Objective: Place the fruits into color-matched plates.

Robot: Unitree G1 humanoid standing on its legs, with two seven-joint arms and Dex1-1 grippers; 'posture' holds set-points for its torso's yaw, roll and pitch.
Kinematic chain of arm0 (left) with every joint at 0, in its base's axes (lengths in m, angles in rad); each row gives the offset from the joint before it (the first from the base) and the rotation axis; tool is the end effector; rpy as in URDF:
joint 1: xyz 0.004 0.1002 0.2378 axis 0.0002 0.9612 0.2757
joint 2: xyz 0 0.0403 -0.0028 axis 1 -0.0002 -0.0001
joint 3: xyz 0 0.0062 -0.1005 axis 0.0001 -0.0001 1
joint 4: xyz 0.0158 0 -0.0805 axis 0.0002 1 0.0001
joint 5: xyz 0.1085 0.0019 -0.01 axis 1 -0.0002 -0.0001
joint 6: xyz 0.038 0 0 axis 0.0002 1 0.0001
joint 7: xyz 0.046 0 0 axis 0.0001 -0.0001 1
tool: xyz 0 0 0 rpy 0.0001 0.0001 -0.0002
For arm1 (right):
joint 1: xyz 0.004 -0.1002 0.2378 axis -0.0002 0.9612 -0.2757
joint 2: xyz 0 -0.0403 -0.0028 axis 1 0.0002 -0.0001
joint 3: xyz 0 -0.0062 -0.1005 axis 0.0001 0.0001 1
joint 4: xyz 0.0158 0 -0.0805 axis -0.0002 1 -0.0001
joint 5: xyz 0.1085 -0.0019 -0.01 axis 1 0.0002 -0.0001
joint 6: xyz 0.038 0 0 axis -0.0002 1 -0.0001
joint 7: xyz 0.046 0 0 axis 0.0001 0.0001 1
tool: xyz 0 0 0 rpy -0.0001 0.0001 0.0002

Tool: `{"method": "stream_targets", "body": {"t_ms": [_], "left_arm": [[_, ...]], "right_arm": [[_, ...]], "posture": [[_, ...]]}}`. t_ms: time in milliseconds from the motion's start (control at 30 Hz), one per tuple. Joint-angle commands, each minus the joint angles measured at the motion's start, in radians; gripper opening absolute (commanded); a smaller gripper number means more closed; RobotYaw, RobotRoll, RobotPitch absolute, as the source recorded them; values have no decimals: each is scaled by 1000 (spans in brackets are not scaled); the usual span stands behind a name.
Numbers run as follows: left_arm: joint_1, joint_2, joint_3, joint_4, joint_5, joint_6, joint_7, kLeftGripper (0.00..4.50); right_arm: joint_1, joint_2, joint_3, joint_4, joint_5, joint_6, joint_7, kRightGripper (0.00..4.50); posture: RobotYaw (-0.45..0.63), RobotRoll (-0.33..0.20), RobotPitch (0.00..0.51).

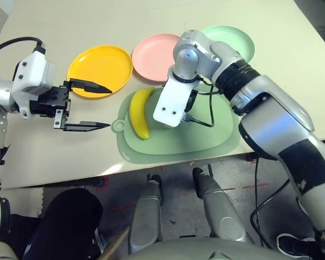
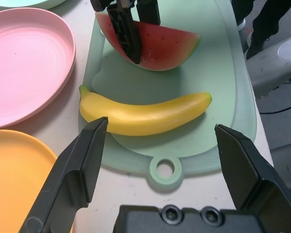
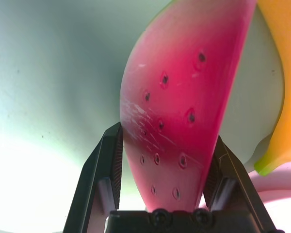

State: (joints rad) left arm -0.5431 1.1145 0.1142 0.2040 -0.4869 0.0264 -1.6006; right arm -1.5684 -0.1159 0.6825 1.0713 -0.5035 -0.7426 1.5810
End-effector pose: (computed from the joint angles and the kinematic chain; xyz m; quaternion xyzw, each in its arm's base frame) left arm 0.2512 0.3268 0.2806 0.3438 0.0310 -0.5848 0.7340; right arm 0.3320 0.0117 0.2910 -0.7442 0.0186 0.6492 0.1559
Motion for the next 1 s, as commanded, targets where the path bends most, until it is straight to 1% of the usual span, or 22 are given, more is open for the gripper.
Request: {"method": "stream_targets", "body": {"t_ms": [33, 233, 467, 567, 600, 733, 867, 1000], "left_arm": [[4, -5, 14, 7, 8, -5, -8, 4500], [-10, -21, 5, 15, 12, 1, -6, 4500], [-19, -38, 1, 17, 18, 8, -4, 4500], [-26, -43, 2, 17, 18, 17, 0, 4500], [-28, -46, 3, 15, 17, 22, 4, 4500], [-38, -59, 13, 3, 0, 56, 25, 4500], [-50, -65, 6, 4, 21, 63, 52, 4500], [-61, -56, -3, 10, 64, 66, 100, 4500]], "right_arm": [[41, 9, 21, 0, 6, 8, 32, 2239], [4, -22, 41, 18, 53, 14, 33, 2239], [-61, -90, 97, 31, 166, 66, 33, 2238], [-86, -113, 103, 38, 194, 94, 33, 2238], [-96, -119, 97, 44, 201, 108, 33, 2238], [-164, -118, 3, 100, 197, 197, 25, 2238], [-209, -106, -51, 147, 171, 254, -51, 2238], [-230, -94, -79, 184, 138, 301, -135, 2238]], "posture": [[25, 0, 342], [7, 0, 345], [-11, 0, 343], [-13, 0, 340], [-13, 0, 340], [-21, 0, 333], [-23, 0, 329], [-16, 0, 325]]}}
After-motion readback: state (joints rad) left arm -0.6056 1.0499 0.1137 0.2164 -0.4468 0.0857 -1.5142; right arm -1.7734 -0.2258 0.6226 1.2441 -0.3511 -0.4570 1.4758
